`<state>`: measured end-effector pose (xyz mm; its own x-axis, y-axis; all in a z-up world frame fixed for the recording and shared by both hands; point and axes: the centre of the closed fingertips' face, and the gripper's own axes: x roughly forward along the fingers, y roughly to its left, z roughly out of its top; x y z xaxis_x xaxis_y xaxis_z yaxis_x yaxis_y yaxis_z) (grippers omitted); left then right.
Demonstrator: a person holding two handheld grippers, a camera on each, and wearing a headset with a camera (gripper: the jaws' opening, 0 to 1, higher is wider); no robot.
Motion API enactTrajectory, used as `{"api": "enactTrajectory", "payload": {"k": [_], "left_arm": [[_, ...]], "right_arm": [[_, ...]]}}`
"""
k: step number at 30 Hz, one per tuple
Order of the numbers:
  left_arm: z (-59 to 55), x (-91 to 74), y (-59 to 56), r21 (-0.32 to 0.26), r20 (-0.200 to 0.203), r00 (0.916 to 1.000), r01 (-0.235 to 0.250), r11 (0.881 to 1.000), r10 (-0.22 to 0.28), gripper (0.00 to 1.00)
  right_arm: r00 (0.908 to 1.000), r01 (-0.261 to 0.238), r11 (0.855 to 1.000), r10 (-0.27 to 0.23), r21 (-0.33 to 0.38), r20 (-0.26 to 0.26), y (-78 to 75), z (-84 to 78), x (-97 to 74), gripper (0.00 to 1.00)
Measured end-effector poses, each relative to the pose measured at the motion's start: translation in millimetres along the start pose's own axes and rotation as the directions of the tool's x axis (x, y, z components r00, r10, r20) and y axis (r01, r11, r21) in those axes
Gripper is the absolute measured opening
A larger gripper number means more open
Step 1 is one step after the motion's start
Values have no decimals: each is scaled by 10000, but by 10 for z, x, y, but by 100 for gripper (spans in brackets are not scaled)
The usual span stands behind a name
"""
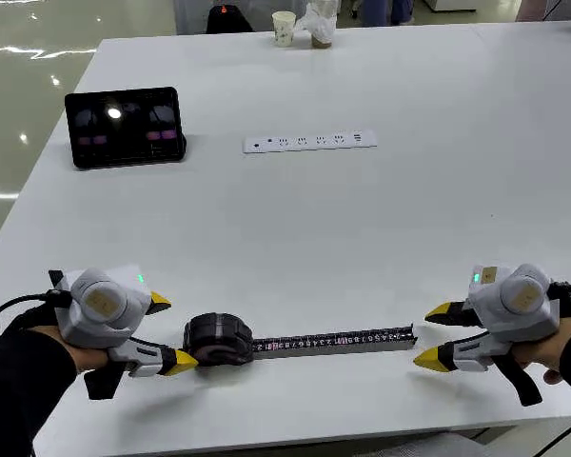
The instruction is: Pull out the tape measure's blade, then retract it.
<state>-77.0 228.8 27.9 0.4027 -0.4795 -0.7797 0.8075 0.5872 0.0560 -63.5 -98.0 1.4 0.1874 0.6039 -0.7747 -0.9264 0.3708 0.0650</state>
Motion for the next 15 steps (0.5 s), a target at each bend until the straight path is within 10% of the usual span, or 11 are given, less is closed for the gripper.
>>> {"api": "enactTrajectory", "payload": {"k": [15], "left_arm": [[-135,-126,-45,-1264,692,9955,-551,9904,642,65]], "right_arm": [[9949,851,9925,-894,880,460,45,-140,-176,52]]}}
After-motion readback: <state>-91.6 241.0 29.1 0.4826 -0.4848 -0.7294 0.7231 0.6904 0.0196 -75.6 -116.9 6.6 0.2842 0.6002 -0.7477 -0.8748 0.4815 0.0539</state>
